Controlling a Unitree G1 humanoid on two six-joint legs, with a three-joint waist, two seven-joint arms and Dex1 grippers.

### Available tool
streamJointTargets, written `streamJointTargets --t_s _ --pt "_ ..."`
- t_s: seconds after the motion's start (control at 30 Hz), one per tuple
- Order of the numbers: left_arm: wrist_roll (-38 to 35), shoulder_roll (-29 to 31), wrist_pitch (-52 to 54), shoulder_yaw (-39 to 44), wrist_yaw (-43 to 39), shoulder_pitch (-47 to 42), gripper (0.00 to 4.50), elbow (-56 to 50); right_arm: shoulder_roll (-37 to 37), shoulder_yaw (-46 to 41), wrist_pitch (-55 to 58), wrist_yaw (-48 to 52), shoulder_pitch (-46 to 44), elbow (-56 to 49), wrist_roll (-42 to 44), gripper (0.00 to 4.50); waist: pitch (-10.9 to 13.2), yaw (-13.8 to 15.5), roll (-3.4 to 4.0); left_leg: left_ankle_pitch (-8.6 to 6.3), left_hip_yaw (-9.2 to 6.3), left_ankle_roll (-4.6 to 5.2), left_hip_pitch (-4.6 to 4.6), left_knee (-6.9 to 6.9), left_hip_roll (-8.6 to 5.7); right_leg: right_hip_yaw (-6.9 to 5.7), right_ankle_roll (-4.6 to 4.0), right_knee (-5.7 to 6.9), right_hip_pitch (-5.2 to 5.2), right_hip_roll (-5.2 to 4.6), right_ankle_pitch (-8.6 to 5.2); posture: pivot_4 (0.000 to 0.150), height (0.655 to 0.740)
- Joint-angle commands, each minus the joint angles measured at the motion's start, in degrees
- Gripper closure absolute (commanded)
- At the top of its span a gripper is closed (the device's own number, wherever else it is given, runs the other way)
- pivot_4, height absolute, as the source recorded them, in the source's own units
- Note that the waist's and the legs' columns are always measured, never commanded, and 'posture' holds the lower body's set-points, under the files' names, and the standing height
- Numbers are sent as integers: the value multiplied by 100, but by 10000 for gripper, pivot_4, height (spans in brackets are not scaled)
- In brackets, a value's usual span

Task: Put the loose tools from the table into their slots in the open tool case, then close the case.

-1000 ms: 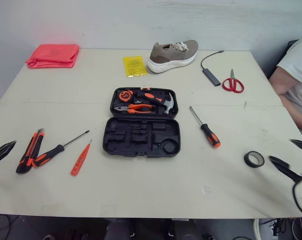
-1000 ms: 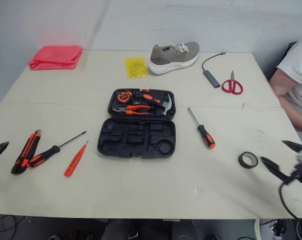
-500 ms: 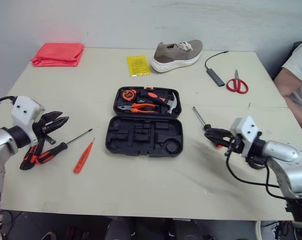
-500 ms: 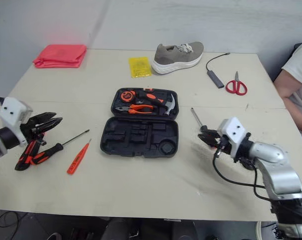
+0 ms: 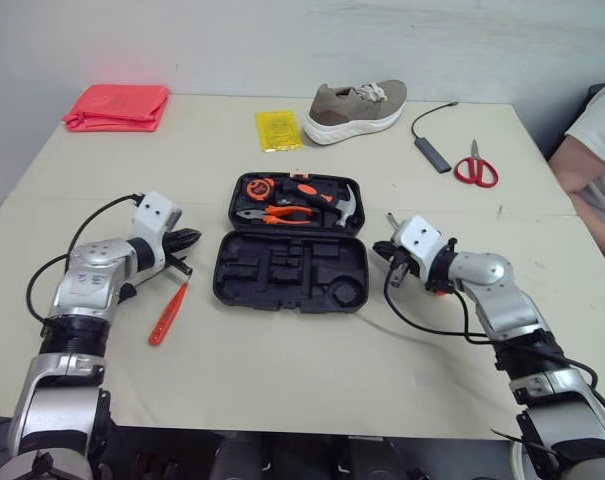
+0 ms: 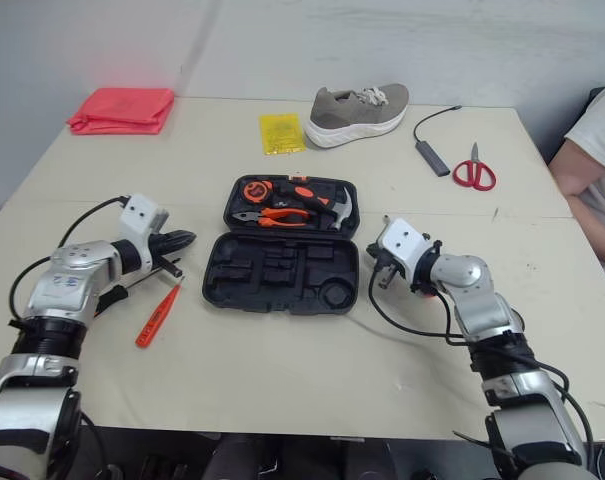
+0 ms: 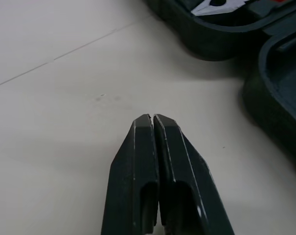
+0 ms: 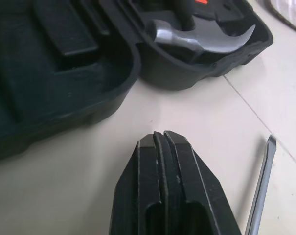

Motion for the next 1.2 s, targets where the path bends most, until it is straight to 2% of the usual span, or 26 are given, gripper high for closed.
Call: streamJointTargets --t_s 0.03,0.3,0.53,0.7,1.2 --pt "116 -116 -230 -78 -156 -313 44431 253 133 18 -265 -29 -267 137 -123 45000 0 -1 0 0 0 -1 0 0 2 0 0 -1 0 3 0 1500 7400" --pt "333 -363 -229 -270 -404 -504 44431 551 458 131 -372 -35 -619 570 -308 45000 0 -1 0 0 1 -1 0 4 2 1 0 34 0 5 0 1500 7400" --pt "294 -440 -285 -329 -865 -188 44431 83 428 101 -298 258 -537 370 -251 45000 -1 -2 0 0 1 -1 1 4 2 2 0 34 1 3 0 1500 7400" --pt "5 -333 -1 -353 -1523 410 44431 -981 158 26 -17 728 -120 -378 7 45000 0 3 0 -1 0 -1 -1 3 4 2 -2 31 0 3 -1 1500 7400" --pt "-225 170 558 -469 -2130 1637 44431 -3198 -705 -260 1156 1684 1327 -2706 742 45000 0 21 1 -19 -5 8 -2 -2 3 0 -3 -7 1 -7 -2 1500 7400"
